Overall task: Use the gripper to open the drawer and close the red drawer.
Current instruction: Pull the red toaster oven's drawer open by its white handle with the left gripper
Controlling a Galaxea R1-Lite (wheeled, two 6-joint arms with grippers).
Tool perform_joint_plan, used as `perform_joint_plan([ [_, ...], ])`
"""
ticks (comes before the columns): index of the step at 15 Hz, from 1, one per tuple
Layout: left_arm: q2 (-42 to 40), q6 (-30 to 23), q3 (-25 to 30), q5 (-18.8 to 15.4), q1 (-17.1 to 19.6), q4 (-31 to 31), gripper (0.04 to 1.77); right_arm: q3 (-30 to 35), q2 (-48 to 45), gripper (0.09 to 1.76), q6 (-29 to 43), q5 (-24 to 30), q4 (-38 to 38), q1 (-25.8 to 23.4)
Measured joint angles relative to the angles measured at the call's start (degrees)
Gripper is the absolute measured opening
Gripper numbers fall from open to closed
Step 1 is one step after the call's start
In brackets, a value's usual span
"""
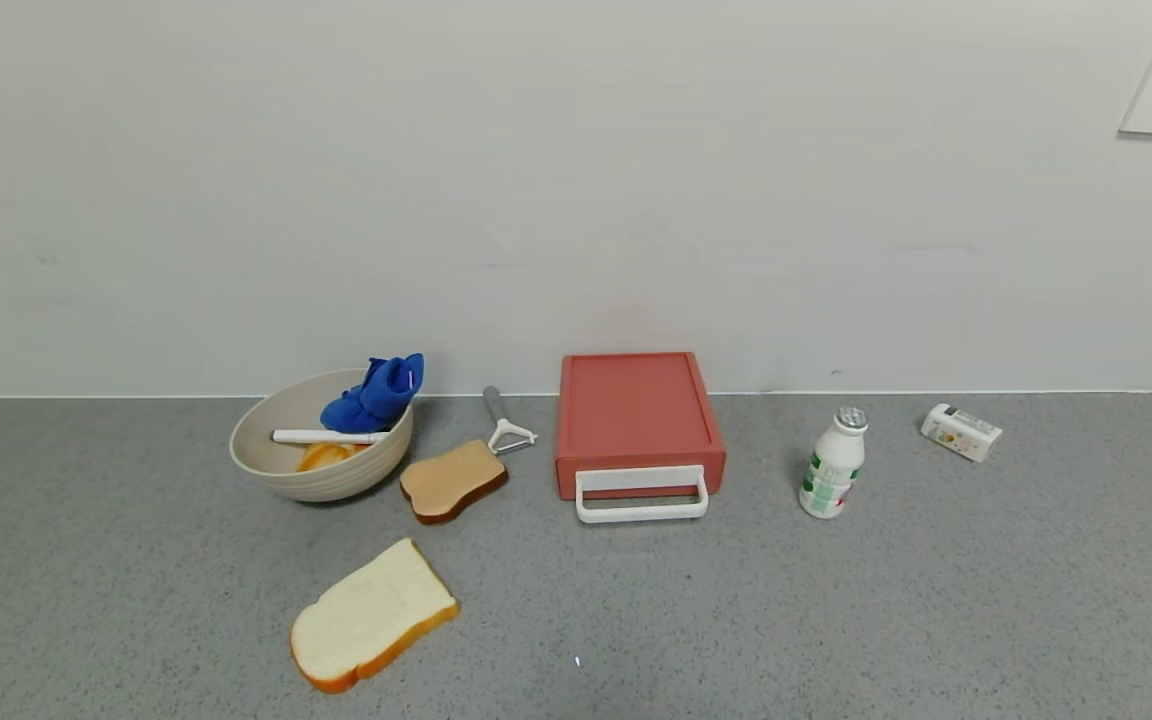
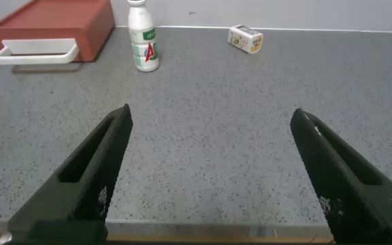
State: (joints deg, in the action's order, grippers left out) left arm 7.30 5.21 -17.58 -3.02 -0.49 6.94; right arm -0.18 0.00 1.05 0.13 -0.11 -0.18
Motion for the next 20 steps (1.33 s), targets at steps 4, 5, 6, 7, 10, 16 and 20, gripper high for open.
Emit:
perform_joint_plan([
  [4,14.56,1.49,-14.2,2.5,-2.97,1.41,1.72,0.0,0.0,1.71,-0.01,0.02,-0.02,0.0],
  [5,19.21,1.79,-17.66,2.82,-3.43,1.46,1.72,0.0,0.0,1.71,0.0,0.02,-0.02,0.0],
  [6,23.67,1.99,-21.11,2.73,-3.73,1.44,1.72,0.0,0.0,1.71,-0.01,0.02,-0.02,0.0],
  [7,28.28,2.1,-24.53,1.95,-3.95,1.44,1.72,0.0,0.0,1.71,0.0,0.02,-0.05,0.0],
  [10,42.8,2.28,-34.4,-4.78,-4.41,1.46,1.72,0.0,0.0,1.71,-0.01,0.0,-0.05,0.0],
  [16,70.49,2.47,-50.58,-11.17,-13.24,1.44,1.72,0.0,0.0,1.71,0.02,-0.02,0.01,0.0],
  [20,85.58,2.69,-59.58,-11.5,-20.78,1.6,1.72,0.0,0.0,1.71,0.0,-0.06,0.11,0.0],
])
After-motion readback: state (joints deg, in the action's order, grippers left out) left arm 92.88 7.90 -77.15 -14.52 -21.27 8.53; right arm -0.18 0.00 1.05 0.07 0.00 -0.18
